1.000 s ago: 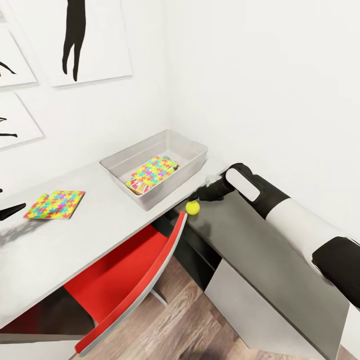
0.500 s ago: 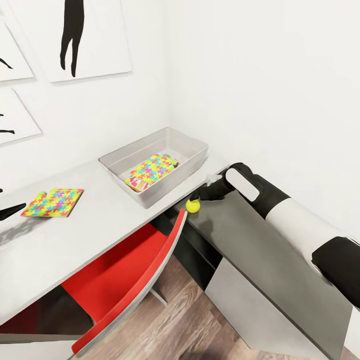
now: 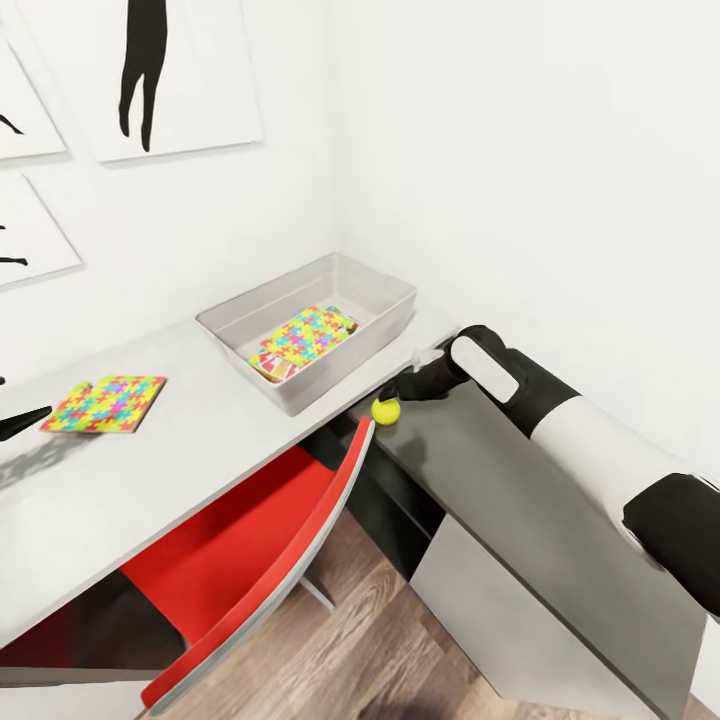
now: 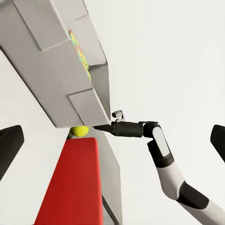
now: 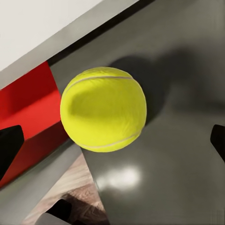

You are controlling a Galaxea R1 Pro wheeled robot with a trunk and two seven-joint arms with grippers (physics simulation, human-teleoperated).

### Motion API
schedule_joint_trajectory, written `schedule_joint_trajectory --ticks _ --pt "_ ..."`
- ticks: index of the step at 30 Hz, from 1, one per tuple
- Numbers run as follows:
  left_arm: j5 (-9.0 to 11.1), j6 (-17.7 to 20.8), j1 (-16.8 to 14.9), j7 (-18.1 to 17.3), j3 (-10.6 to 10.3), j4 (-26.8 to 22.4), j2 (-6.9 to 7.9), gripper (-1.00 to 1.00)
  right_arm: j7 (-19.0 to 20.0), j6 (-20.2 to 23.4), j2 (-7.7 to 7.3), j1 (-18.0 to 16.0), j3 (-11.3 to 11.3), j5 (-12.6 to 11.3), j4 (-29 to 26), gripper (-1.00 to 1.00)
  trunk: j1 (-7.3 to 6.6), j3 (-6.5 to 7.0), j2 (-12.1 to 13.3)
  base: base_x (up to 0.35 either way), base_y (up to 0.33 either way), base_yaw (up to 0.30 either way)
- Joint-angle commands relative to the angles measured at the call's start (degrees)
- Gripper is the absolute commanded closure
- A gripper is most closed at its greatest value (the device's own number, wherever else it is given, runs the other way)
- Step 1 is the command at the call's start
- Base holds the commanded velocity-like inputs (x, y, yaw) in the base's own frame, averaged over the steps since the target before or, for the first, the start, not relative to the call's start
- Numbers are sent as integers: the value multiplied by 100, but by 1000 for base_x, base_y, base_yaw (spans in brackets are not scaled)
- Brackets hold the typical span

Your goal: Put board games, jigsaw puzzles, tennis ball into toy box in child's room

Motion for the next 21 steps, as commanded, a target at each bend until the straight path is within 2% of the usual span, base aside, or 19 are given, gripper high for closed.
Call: schedule_joint_trajectory --ticks 1,7,21 --pt "-4 61 -4 -27 -4 0 2 -100 -55 1 -5 -7 28 -62 -9 -100 22 -23 -44 0 0 0" --pt "-4 61 -4 -27 -4 0 1 -100 -55 1 -2 -7 27 -62 -14 -100 154 -131 -285 0 0 0" --pt "-4 61 -4 -27 -4 0 2 -100 -53 1 4 -7 25 -62 -33 -100 154 -131 -285 0 0 0"
